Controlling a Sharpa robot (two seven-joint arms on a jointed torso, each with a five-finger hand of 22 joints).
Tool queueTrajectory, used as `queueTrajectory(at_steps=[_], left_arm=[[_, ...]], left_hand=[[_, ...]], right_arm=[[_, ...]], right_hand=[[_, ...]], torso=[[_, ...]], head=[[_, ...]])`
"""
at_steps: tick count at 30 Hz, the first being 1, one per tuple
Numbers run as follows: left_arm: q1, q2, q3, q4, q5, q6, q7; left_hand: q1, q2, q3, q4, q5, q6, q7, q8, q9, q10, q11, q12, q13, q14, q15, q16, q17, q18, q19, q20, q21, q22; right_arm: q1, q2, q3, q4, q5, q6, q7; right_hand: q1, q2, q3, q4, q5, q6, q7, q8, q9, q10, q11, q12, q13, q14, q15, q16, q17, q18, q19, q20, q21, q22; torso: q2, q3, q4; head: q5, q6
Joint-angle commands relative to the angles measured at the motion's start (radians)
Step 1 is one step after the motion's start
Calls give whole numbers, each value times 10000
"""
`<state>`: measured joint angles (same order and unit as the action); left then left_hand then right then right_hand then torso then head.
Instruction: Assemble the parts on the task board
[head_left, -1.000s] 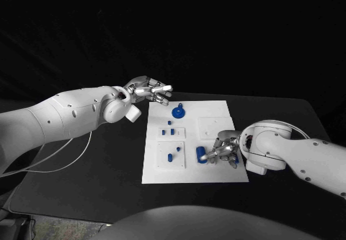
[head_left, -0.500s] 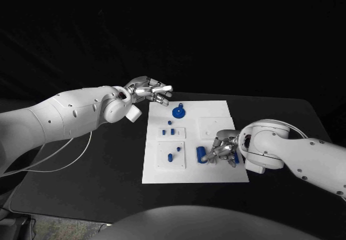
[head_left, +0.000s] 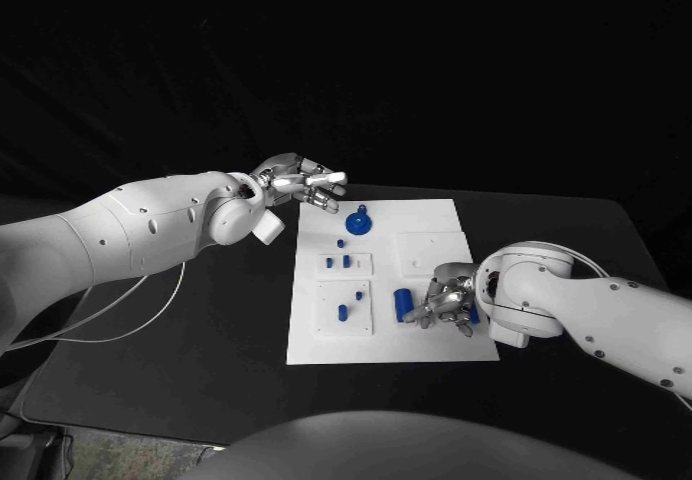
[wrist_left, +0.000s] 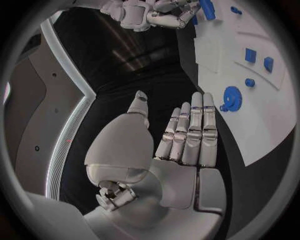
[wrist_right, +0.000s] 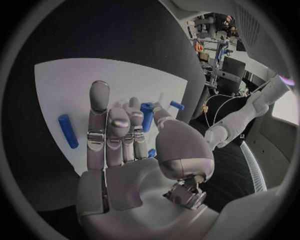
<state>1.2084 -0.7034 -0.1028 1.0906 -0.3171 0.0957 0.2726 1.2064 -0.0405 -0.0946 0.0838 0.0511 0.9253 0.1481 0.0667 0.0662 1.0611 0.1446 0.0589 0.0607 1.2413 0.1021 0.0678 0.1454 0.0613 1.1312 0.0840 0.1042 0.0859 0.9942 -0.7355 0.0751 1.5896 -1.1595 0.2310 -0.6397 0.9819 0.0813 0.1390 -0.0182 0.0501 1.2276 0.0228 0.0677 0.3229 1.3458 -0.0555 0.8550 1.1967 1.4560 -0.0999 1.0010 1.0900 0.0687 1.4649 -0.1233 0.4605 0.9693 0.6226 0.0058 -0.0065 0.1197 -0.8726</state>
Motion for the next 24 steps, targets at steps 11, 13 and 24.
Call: queueTrajectory(at_steps=[11,13,24], left_arm=[[-1,4,-14,15,-9,194,-19],[-1,4,-16,15,-9,195,-21],[0,-14,-25,-22,-13,189,-31]], left_hand=[[-6,174,-57,-172,24,37,24,-13,5,-34,-4,28,15,-57,10,-40,16,96,-33,54,38,-11],[-9,219,-98,-228,26,37,27,-14,5,-35,-4,31,17,-58,11,-41,17,96,-35,54,39,-11],[-10,362,-211,-400,29,50,19,-12,6,-32,-5,27,15,-60,10,-41,26,97,-38,54,45,-10]], right_arm=[[-224,82,-30,-208,43,565,-46],[-238,84,-31,-217,46,569,-49],[-263,-236,-38,66,141,166,221]], right_hand=[[147,-195,79,-359,-18,66,-7,-33,-13,50,24,-81,16,47,-37,-41,12,-153,402,-54,0,0],[194,-240,100,-434,-16,70,-12,-30,-12,51,19,-83,17,48,-38,-41,13,-152,401,-54,-15,-7],[210,-845,297,-626,0,254,-79,-9,550,107,-17,72,127,54,-59,3,36,-161,406,-70,53,40]], torso=[[-9,-4,-11],[-9,-5,-16],[-10,1,-7]], head=[[-9,0],[-9,0],[24,0]])
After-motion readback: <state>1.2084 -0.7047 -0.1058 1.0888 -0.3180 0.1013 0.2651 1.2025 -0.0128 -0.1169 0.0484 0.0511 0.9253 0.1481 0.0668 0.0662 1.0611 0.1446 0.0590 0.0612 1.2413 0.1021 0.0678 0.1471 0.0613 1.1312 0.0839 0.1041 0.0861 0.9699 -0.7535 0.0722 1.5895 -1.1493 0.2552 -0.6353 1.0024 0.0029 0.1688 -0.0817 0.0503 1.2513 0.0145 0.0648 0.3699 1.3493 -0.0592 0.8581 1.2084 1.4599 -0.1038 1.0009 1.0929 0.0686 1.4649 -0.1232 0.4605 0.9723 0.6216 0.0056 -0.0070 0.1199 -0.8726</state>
